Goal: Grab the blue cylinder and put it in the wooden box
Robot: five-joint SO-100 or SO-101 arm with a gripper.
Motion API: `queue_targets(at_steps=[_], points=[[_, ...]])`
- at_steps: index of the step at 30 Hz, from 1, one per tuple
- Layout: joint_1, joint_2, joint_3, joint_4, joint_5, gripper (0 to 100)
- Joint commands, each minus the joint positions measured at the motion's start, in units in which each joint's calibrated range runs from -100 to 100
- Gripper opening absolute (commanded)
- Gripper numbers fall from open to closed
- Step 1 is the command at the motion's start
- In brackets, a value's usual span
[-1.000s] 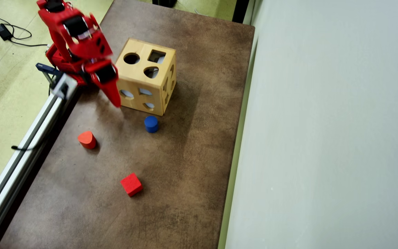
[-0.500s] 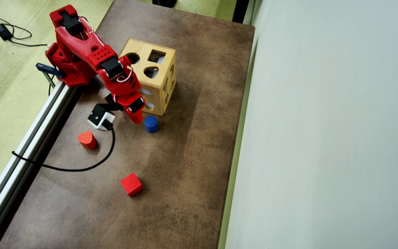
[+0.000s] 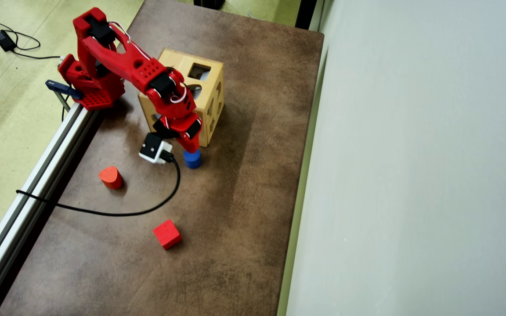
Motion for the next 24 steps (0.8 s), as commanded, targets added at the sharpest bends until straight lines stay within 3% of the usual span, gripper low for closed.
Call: queue_targets(at_steps=[1, 10, 18, 24], points=[[-0.6, 0.0, -2.5, -0.5, 1.3, 2], [-2.8, 0.3, -1.7, 0.5, 0.8, 5], [-2.3, 2.5, -2.5, 9.5, 0.7, 29], [-2.1, 2.6, -2.4, 11.9, 0.7, 37]])
